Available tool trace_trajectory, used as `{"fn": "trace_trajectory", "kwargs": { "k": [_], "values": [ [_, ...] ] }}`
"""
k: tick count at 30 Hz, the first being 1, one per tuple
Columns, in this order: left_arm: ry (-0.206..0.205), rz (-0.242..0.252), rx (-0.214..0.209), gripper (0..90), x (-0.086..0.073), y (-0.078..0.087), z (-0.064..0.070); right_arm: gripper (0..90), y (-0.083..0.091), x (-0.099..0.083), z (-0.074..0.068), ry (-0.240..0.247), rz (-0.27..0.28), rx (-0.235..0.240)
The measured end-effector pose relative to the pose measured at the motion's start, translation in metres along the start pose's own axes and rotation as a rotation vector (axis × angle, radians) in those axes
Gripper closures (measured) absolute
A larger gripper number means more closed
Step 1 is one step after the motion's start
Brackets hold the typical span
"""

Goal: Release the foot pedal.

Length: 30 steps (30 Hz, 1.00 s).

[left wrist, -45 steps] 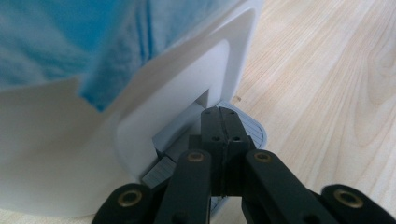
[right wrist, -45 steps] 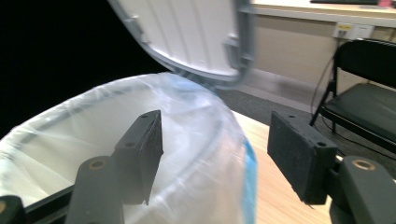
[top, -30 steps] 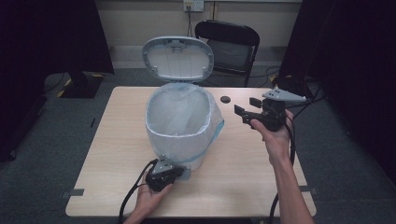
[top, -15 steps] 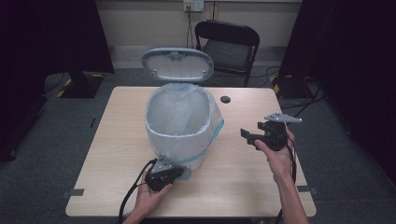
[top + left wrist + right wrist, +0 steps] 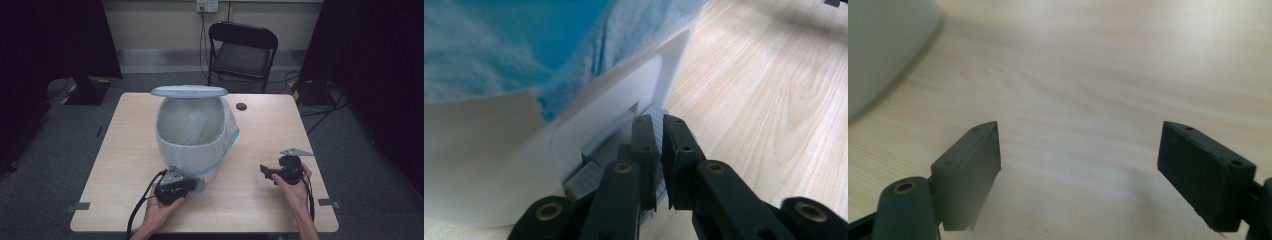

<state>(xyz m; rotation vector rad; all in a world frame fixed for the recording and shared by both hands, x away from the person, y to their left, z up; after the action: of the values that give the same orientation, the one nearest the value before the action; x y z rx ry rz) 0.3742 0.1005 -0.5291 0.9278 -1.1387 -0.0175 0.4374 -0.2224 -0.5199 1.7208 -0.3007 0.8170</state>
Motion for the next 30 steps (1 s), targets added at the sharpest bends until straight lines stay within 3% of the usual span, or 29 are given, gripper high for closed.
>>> {"fn": "trace_trajectory", "kwargs": {
  "k": [3, 5, 8, 11, 14, 19, 25, 30],
  "values": [
    [0.008, 0.002, -0.01, 82.7, 0.0, 0.001, 0.002, 16.5, -0.008, -0.013, 0.006, 0.011, -0.029, -0.052],
    [-0.019, 0.004, -0.024, 83.4, 0.001, 0.003, 0.004, 16.0, -0.011, -0.02, 0.011, 0.02, -0.044, -0.077],
    [-0.01, 0.037, -0.04, 83.4, 0.004, 0.006, 0.006, 15.7, -0.012, -0.022, 0.013, 0.036, -0.039, -0.101],
    [-0.014, 0.03, -0.022, 83.4, 0.004, 0.009, 0.003, 14.5, -0.013, -0.023, 0.011, 0.046, -0.033, -0.126],
    [-0.007, 0.033, -0.02, 80.0, 0.003, 0.01, 0.001, 14.5, -0.013, -0.025, 0.011, 0.04, 0.007, -0.128],
    [0.021, 0.034, -0.049, 74.8, 0.001, 0.015, 0.003, 14.5, -0.013, -0.025, 0.011, 0.042, 0.006, -0.128],
    [0.009, 0.028, -0.036, 64.0, -0.003, 0.025, 0.003, 14.5, -0.013, -0.025, 0.011, 0.042, 0.006, -0.128],
    [0.053, 0.029, -0.03, 52.0, -0.007, 0.042, -0.006, 14.5, -0.013, -0.025, 0.011, 0.041, 0.006, -0.127]
  ]
}}
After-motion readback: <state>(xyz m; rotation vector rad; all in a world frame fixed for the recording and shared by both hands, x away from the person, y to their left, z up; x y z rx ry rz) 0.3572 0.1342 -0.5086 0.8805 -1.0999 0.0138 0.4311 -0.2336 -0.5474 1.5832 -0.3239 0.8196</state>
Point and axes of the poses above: each handheld gripper's, and its own axes: y roughly backward along the jaws, x roughly out of its top, z roughly to its right, the point moved 7 cm from there along -y, roughly forward along the jaws, and after that the axes turned 6 degrees about -z, right-handed, at the moved point
